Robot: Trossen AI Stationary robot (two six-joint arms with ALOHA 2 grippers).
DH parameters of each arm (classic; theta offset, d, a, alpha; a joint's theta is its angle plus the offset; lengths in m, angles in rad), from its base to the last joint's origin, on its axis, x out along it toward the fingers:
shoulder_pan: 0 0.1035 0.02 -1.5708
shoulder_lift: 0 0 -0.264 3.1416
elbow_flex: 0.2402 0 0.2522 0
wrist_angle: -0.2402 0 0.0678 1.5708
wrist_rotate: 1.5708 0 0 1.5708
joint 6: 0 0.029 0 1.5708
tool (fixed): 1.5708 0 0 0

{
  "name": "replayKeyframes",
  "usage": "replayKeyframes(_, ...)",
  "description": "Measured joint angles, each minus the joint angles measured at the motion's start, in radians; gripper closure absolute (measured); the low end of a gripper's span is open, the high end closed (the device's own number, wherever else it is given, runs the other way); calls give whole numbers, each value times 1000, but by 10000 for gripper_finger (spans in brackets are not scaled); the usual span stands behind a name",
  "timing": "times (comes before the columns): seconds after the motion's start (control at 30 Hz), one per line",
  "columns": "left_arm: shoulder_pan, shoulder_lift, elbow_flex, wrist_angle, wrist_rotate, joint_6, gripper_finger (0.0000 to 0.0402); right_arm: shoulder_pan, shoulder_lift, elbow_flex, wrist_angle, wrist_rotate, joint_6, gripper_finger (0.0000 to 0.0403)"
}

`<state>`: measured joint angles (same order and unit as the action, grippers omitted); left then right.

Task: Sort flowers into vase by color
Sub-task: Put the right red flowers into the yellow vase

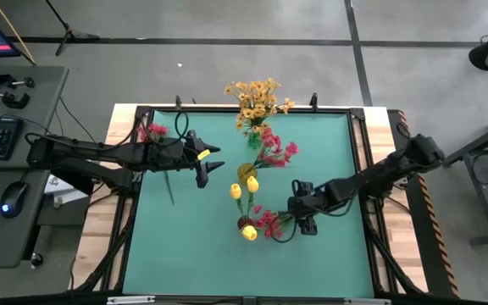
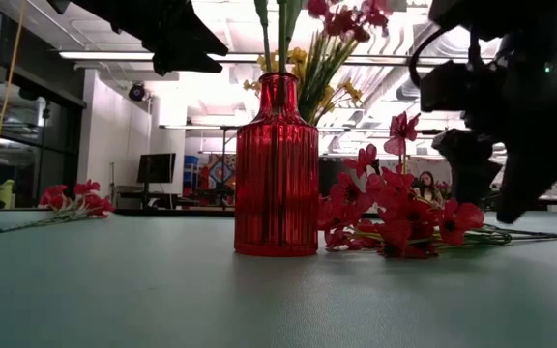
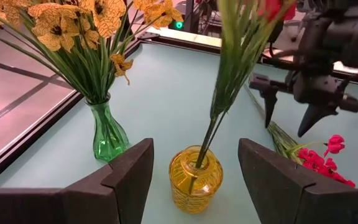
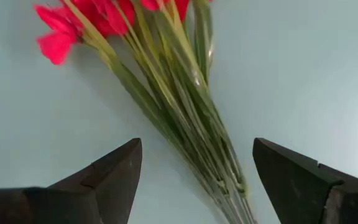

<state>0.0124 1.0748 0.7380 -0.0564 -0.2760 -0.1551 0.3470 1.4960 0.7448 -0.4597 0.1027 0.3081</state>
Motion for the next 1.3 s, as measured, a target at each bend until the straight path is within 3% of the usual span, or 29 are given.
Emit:
replayKeyframes(0.37,0,0,0,0,0,0,178,0,138,21,16,-4,-102,108)
replayKeyframes(0.47,0,0,0,0,0,1,178,0,137,20,18,-4,-107,124)
replayKeyframes(0.6,0,0,0,0,0,1,178,3,125,16,26,-9,-107,200)
replayKeyframes(0.8,0,0,0,0,0,1,178,1,96,14,21,18,-103,382)
replayKeyframes(1.1,0,0,0,1,0,1,178,1,-8,11,-182,28,14,396)
replayKeyframes(1.3,0,0,0,1,0,1,178,22,-114,11,-262,147,84,399)
